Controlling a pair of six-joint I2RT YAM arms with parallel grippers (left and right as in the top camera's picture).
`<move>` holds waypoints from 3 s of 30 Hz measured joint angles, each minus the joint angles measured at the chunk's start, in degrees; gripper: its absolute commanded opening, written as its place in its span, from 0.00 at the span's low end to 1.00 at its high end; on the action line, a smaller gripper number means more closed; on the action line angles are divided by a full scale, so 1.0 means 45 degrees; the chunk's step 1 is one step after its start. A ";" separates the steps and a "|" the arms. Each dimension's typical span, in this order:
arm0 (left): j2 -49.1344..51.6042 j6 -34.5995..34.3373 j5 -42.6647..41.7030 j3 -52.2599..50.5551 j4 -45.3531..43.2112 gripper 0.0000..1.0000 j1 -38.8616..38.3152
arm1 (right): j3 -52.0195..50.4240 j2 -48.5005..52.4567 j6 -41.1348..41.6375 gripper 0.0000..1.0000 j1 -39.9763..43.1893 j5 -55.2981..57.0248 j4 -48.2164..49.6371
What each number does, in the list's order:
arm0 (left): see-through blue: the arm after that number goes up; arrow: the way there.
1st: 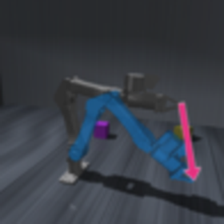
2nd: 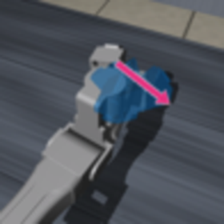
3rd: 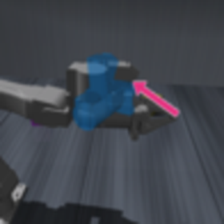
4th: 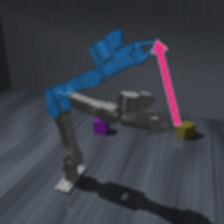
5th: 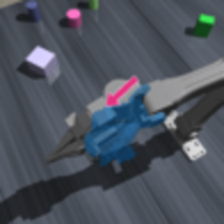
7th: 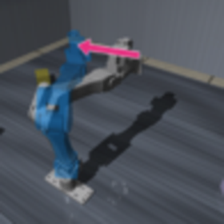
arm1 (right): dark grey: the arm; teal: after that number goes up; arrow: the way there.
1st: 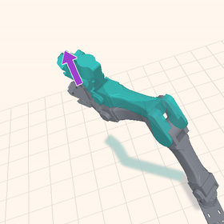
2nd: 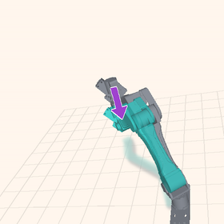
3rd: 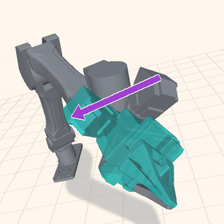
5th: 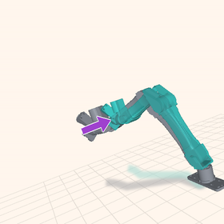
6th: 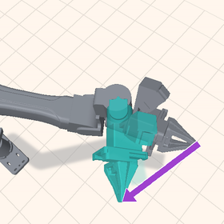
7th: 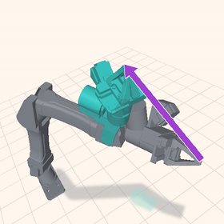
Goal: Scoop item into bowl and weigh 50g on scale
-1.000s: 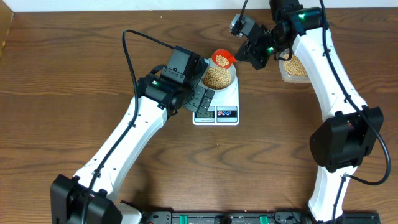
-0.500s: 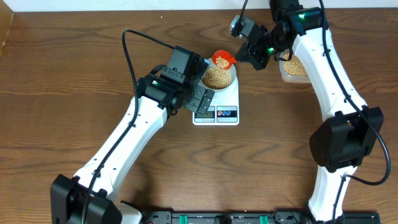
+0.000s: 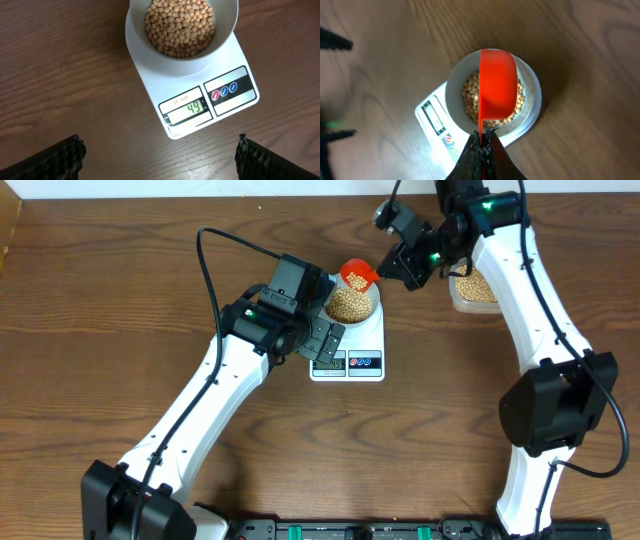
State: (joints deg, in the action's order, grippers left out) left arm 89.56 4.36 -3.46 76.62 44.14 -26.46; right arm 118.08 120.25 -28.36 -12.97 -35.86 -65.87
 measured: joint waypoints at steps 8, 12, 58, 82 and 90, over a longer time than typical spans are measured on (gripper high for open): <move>0.0000 0.0005 0.0000 0.0000 0.0000 0.98 0.0000 | 0.0000 0.0000 0.1685 0.01 0.0835 -0.1365 0.0087; 0.0000 0.0000 0.0000 0.0000 0.0000 0.98 0.0000 | 0.0000 0.0000 0.2006 0.01 0.1098 -0.1928 0.0092; 0.0000 0.0005 0.0000 0.0000 0.0000 0.98 0.0000 | 0.0015 -0.0976 0.3517 0.01 0.6479 0.2069 -0.1957; 0.0000 0.0000 0.0000 0.0000 0.0005 0.98 0.0000 | 0.0019 -0.0976 0.7417 0.01 0.0398 1.5669 -0.1739; 0.0000 0.0005 0.0000 0.0000 0.0000 0.98 0.0000 | 0.0019 -0.0976 0.6732 0.01 0.0359 1.2570 -0.0792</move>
State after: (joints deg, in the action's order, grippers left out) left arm 89.56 4.38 -3.46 76.62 44.14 -26.46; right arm 118.17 115.85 1.93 -11.35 20.71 -69.43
